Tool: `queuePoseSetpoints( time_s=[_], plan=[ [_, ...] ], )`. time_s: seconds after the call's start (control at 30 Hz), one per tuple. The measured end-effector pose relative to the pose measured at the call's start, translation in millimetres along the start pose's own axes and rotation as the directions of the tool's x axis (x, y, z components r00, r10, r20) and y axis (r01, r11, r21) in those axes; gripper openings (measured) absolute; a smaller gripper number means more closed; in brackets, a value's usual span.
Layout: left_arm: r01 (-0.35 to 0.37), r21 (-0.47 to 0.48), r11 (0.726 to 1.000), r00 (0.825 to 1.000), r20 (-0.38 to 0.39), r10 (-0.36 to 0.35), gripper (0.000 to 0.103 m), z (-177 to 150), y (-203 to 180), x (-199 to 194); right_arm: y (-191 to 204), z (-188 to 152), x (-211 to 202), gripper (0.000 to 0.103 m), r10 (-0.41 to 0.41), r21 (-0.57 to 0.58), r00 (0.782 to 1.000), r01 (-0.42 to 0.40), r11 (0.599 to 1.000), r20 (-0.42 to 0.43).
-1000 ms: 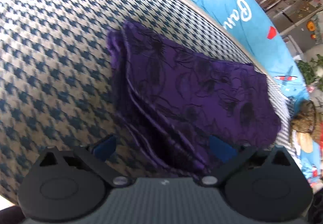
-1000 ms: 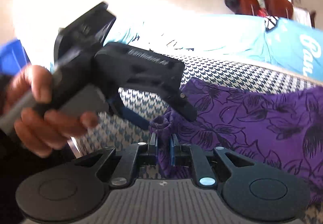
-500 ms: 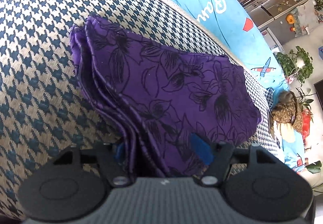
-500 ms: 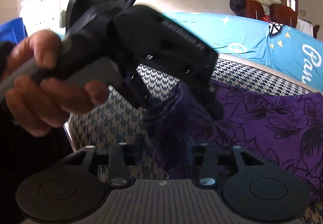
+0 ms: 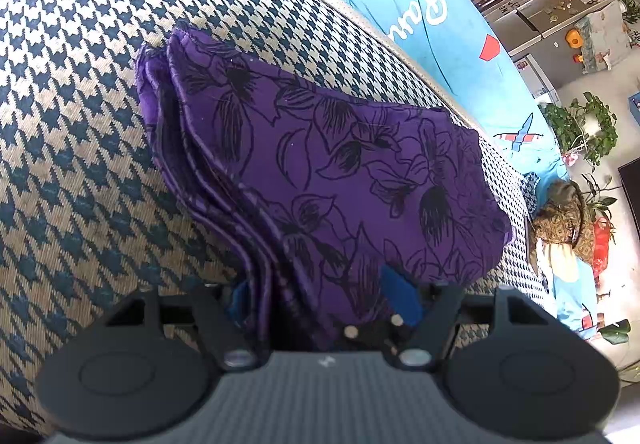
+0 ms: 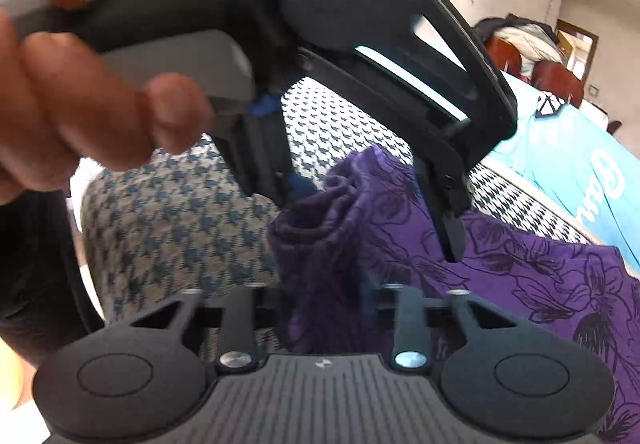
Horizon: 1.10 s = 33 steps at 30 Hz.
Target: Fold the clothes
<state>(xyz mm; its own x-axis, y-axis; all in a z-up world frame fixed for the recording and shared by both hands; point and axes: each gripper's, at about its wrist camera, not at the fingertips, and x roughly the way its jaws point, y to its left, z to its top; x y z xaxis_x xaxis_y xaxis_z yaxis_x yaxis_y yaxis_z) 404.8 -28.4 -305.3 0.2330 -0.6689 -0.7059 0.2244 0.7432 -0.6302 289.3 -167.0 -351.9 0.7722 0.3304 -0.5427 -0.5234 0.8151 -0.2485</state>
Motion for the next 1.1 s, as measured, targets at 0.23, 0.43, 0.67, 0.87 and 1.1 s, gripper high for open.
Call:
queuePoseSetpoints(
  time_s=[0.23, 0.43, 0.67, 0.87, 1.1],
  plan=[
    [-0.101, -0.026, 0.995, 0.994, 0.045, 0.102, 0.092, 16, 11, 3, -15, 4, -12, 0.009, -0.021, 0.062, 0.999, 0.018, 0.998, 0.043],
    [-0.102, -0.105, 0.989, 0.992, 0.065, 0.109, 0.094, 41, 32, 11, -19, 9, -29, 0.009, -0.03, 0.09, 0.996, 0.023, 0.996, 0.079],
    [-0.119, -0.128, 0.985, 0.987, 0.094, 0.131, 0.088, 63, 40, 16, -22, 14, -40, 0.009, -0.029, 0.099, 0.996, 0.02, 0.995, 0.085],
    [-0.17, -0.108, 0.979, 0.976, 0.115, 0.182, 0.048, 70, 36, 21, -18, 10, -36, 0.009, -0.035, 0.085, 0.996, 0.028, 0.996, 0.085],
    [-0.22, -0.035, 0.975, 0.959, 0.178, 0.223, 0.018, 65, 17, 26, -19, 9, -41, 0.009, -0.044, 0.078, 0.995, 0.037, 0.996, 0.091]
  ],
)
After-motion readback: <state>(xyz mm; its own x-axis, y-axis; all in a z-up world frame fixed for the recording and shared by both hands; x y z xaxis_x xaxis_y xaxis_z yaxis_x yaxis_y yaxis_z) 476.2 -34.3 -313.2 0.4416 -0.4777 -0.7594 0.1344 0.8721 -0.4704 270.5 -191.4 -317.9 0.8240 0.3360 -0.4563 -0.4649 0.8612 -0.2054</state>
